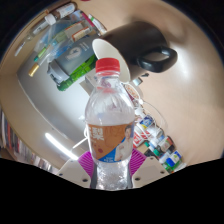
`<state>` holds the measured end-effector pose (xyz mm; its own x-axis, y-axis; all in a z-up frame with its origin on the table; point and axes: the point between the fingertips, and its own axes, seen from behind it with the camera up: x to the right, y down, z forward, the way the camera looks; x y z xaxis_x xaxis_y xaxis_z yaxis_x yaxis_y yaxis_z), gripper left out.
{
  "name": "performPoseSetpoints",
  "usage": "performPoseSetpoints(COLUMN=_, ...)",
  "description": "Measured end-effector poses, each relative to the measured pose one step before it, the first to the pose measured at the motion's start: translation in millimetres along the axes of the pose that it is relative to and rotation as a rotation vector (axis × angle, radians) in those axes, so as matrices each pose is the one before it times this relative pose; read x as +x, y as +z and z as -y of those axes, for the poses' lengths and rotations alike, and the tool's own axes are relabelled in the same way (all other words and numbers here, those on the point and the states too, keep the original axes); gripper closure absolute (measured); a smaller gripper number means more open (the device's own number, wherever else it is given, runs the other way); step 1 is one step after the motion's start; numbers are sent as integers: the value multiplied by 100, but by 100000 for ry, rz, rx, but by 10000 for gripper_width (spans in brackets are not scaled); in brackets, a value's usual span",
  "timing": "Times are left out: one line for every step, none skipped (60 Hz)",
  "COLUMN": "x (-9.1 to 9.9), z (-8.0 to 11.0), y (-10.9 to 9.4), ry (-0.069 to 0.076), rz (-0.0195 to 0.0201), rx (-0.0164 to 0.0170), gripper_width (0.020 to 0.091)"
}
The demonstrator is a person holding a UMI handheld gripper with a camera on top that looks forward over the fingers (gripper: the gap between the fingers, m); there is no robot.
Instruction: Pour water
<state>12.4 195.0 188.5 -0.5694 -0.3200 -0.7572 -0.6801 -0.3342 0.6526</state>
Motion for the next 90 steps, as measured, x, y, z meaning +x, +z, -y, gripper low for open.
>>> performPoseSetpoints(x=-322, z=-152, y=-264, ry=1955, rz=1000, rx=79, gripper_width=692)
performPoseSetpoints(x=-279, z=-36, y=111, ry=1935, rz=1143, rx=-109, gripper_width=691)
performPoseSetpoints(x=-303, z=-16, y=110, ry=1977, rz=1204, rx=-103, gripper_width=692)
performPoseSetpoints(x=-330, z=-90, y=126, ry=2041, rz=979, rx=-117, gripper_width=691)
performPoseSetpoints(x=-309, z=-29, y=68, ry=1864, rz=986, rx=-47, gripper_width=691)
performPoseSetpoints(x=-228, z=7, y=41, ry=1604, rz=892, rx=-34, gripper_width=692)
performPoseSetpoints(x=-176, z=8, y=44, ry=1414, rz=717, rx=44, gripper_width=692)
performPoseSetpoints(x=-154, z=19, y=22, ry=1158, rz=600, rx=36, gripper_width=691)
performPoseSetpoints(x=-136, z=44, y=39, ry=870, rz=441, rx=67, gripper_width=692)
performPoseSetpoints(x=-111, z=32, y=27, ry=704, rz=250, rx=4, gripper_width=693)
performPoseSetpoints(x=-113, z=-3, y=29, ry=542, rz=285, rx=-59, gripper_width=692)
performPoseSetpoints(x=-132, z=-37, y=11, ry=358, rz=352, rx=-127, gripper_width=691)
performPoseSetpoints(x=-173, z=-54, y=13, ry=377, rz=431, rx=-126, gripper_width=692)
performPoseSetpoints(x=-219, z=-121, y=-18, ry=472, rz=371, rx=-29, gripper_width=693)
performPoseSetpoints(x=-114, z=-30, y=20, ry=299, rz=363, rx=-31, gripper_width=691)
performPoseSetpoints(x=-66, z=1, y=11, ry=525, rz=153, rx=69, gripper_width=693)
performPoseSetpoints(x=-51, z=52, y=10, ry=555, rz=77, rx=215, gripper_width=693)
performPoseSetpoints(x=-51, z=74, y=3, ry=569, rz=-1, rx=260, gripper_width=694)
performPoseSetpoints(x=-68, z=19, y=10, ry=327, rz=89, rx=75, gripper_width=694)
performPoseSetpoints(x=-45, z=-7, y=-5, ry=52, rz=168, rx=-42, gripper_width=692)
performPoseSetpoints(x=-90, z=-86, y=-13, ry=-358, rz=190, rx=-347, gripper_width=691)
performPoseSetpoints(x=-50, z=-163, y=7, ry=-788, rz=-20, rx=-610, gripper_width=693)
performPoseSetpoints(x=4, z=-224, y=18, ry=-1257, rz=-322, rx=-865, gripper_width=693)
performPoseSetpoints(x=64, z=-269, y=-2, ry=-1868, rz=-627, rx=-1048, gripper_width=694)
performPoseSetpoints(x=87, z=-269, y=-40, ry=-2597, rz=-865, rx=-998, gripper_width=694)
performPoseSetpoints(x=39, z=-268, y=42, ry=-3287, rz=-1134, rx=-418, gripper_width=694)
performPoseSetpoints(x=20, z=-305, y=-83, ry=-4132, rz=-933, rx=-1069, gripper_width=693)
performPoseSetpoints(x=-83, z=-318, y=-114, ry=-4672, rz=-937, rx=-1081, gripper_width=694)
performPoseSetpoints(x=-192, z=-327, y=-156, ry=-5204, rz=-876, rx=-956, gripper_width=693)
performPoseSetpoints(x=-332, z=-302, y=-193, ry=-5822, rz=-685, rx=-891, gripper_width=691)
performPoseSetpoints(x=-472, z=-262, y=-230, ry=-6499, rz=-414, rx=-870, gripper_width=690)
performPoseSetpoints(x=-956, z=-248, y=-619, ry=-7009, rz=-226, rx=-755, gripper_width=692)
performPoseSetpoints(x=-791, z=-163, y=-268, ry=-7216, rz=123, rx=-608, gripper_width=691)
performPoseSetpoints(x=-799, z=-140, y=-125, ry=-7409, rz=-285, rx=-65, gripper_width=692)
performPoseSetpoints(x=-832, z=167, y=-362, ry=-7580, rz=-168, rx=152, gripper_width=691)
performPoseSetpoints(x=-876, z=341, y=-426, ry=-7744, rz=-227, rx=418, gripper_width=690)
performPoseSetpoints(x=-880, z=394, y=-365, ry=-7862, rz=-81, rx=514, gripper_width=690)
performPoseSetpoints(x=-871, z=521, y=-428, ry=-7941, rz=119, rx=622, gripper_width=691)
performPoseSetpoints(x=-921, z=631, y=-446, ry=-7997, rz=270, rx=669, gripper_width=691)
performPoseSetpoints(x=-852, z=777, y=-454, ry=-7914, rz=316, rx=764, gripper_width=690)
performPoseSetpoints(x=-727, z=1519, y=-901, ry=-7647, rz=1810, rx=611, gripper_width=689)
performPoseSetpoints(x=-1016, z=494, y=28, ry=-7180, rz=-2189, rx=1512, gripper_width=690)
performPoseSetpoints(x=-378, z=1189, y=-522, ry=-7362, rz=-626, rx=1529, gripper_width=692)
performPoseSetpoints(x=-214, z=1266, y=-521, ry=-7428, rz=-837, rx=1910, gripper_width=691)
performPoseSetpoints(x=-74, z=1402, y=-546, ry=-7539, rz=-987, rx=2104, gripper_width=676)
performPoseSetpoints(x=134, z=1513, y=-512, ry=-7687, rz=-1266, rx=2338, gripper_width=691)
performPoseSetpoints(x=954, z=1770, y=-907, ry=-7849, rz=-198, rx=2578, gripper_width=688)
performPoseSetpoints(x=77, z=1090, y=180, ry=-7578, rz=-4214, rx=1958, gripper_width=688)
performPoseSetpoints(x=1024, z=1422, y=-424, ry=-7803, rz=-3012, rx=2459, gripper_width=688)
performPoseSetpoints(x=1268, z=1313, y=-438, ry=-7579, rz=-3230, rx=2454, gripper_width=689)
performPoseSetpoints(x=1387, z=1220, y=-355, ry=-7260, rz=-3159, rx=2448, gripper_width=687)
performPoseSetpoints(x=1419, z=1050, y=-279, ry=-6712, rz=-2874, rx=2166, gripper_width=688)
performPoseSetpoints(x=1417, z=713, y=-177, ry=-6087, rz=-2659, rx=1805, gripper_width=686)
performPoseSetpoints(x=2211, z=367, y=-590, ry=-5543, rz=-1270, rx=2213, gripper_width=689)
performPoseSetpoints(x=439, z=313, y=482, ry=-4940, rz=-4057, rx=-62, gripper_width=690)
performPoseSetpoints(x=1506, z=-115, y=62, ry=-4311, rz=-2615, rx=253, gripper_width=689)
performPoseSetpoints(x=1475, z=-397, y=51, ry=-3882, rz=-2464, rx=-336, gripper_width=690)
performPoseSetpoints(x=1440, z=-604, y=128, ry=-3550, rz=-2390, rx=-752, gripper_width=690)
performPoseSetpoints(x=1419, z=-841, y=142, ry=-3196, rz=-2436, rx=-1204, gripper_width=690)
performPoseSetpoints(x=1392, z=-1096, y=154, ry=-2652, rz=-2358, rx=-1878, gripper_width=691)
performPoseSetpoints(x=982, z=-1326, y=393, ry=-1917, rz=-2220, rx=-2286, gripper_width=691)
performPoseSetpoints(x=1838, z=-1676, y=15, ry=-1903, rz=-1234, rx=-1348, gripper_width=691)
performPoseSetpoints(x=657, z=-1131, y=432, ry=-1610, rz=-2496, rx=-2886, gripper_width=690)
performPoseSetpoints(x=812, z=-1175, y=329, ry=-1651, rz=-1203, rx=-1591, gripper_width=691)
performPoseSetpoints(x=622, z=-1167, y=339, ry=-1851, rz=-675, rx=-1339, gripper_width=690)
performPoseSetpoints(x=564, z=-1148, y=320, ry=-2091, rz=-485, rx=-1085, gripper_width=690)
performPoseSetpoints(x=568, z=-1132, y=376, ry=-2172, rz=-616, rx=-1180, gripper_width=689)
performPoseSetpoints(x=485, z=-1120, y=342, ry=-2105, rz=-755, rx=-1412, gripper_width=690)
performPoseSetpoints(x=807, z=-1434, y=380, ry=-2297, rz=119, rx=-642, gripper_width=689)
performPoseSetpoints(x=143, z=-988, y=396, ry=-1822, rz=80, rx=-991, gripper_width=688)
performPoseSetpoints(x=9, z=-774, y=382, ry=-1406, rz=562, rx=-323, gripper_width=688)
performPoseSetpoints(x=-248, z=-523, y=30, ry=-944, rz=-144, rx=-504, gripper_width=689)
performPoseSetpoints(x=-60, z=-501, y=292, ry=-771, rz=411, rx=406, gripper_width=688)
performPoseSetpoints(x=-5, z=-506, y=283, ry=-579, rz=148, rx=160, gripper_width=689)
performPoseSetpoints(x=-24, z=-522, y=248, ry=-430, rz=30, rx=-128, gripper_width=688)
performPoseSetpoints(x=1, z=-435, y=275, ry=-468, rz=414, rx=-57, gripper_width=688)
performPoseSetpoints(x=-114, z=-490, y=267, ry=-197, rz=380, rx=-207, gripper_width=687)
performPoseSetpoints(x=-129, z=-414, y=230, ry=-274, rz=287, rx=-17, gripper_width=688)
performPoseSetpoints(x=-28, z=-415, y=242, ry=-277, rz=76, rx=-227, gripper_width=689)
performPoseSetpoints(x=12, z=-463, y=236, ry=-237, rz=-182, rx=-507, gripper_width=687)
performPoseSetpoints(x=21, z=-497, y=224, ry=-238, rz=-198, rx=-697, gripper_width=689)
performPoseSetpoints(x=-1, z=-505, y=207, ry=-215, rz=-156, rx=-618, gripper_width=688)
performPoseSetpoints(x=60, z=-446, y=222, ry=-65, rz=-43, rx=-148, gripper_width=687)
performPoseSetpoints(x=76, z=-366, y=153, ry=173, rz=-295, rx=-129, gripper_width=688)
performPoseSetpoints(x=44, z=-428, y=68, ry=432, rz=-389, rx=-241, gripper_width=689)
performPoseSetpoints(x=81, z=-507, y=135, ry=465, rz=-284, rx=-707, gripper_width=689)
performPoseSetpoints(x=92, z=-661, y=133, ry=426, rz=-311, rx=-1177, gripper_width=689)
performPoseSetpoints(x=103, z=-772, y=154, ry=326, rz=-378, rx=-1552, gripper_width=688)
performPoseSetpoints(x=94, z=-863, y=176, ry=429, rz=-323, rx=-1701, gripper_width=687)
performPoseSetpoints(x=109, z=-1171, y=-80, ry=587, rz=-358, rx=-2874, gripper_width=679)
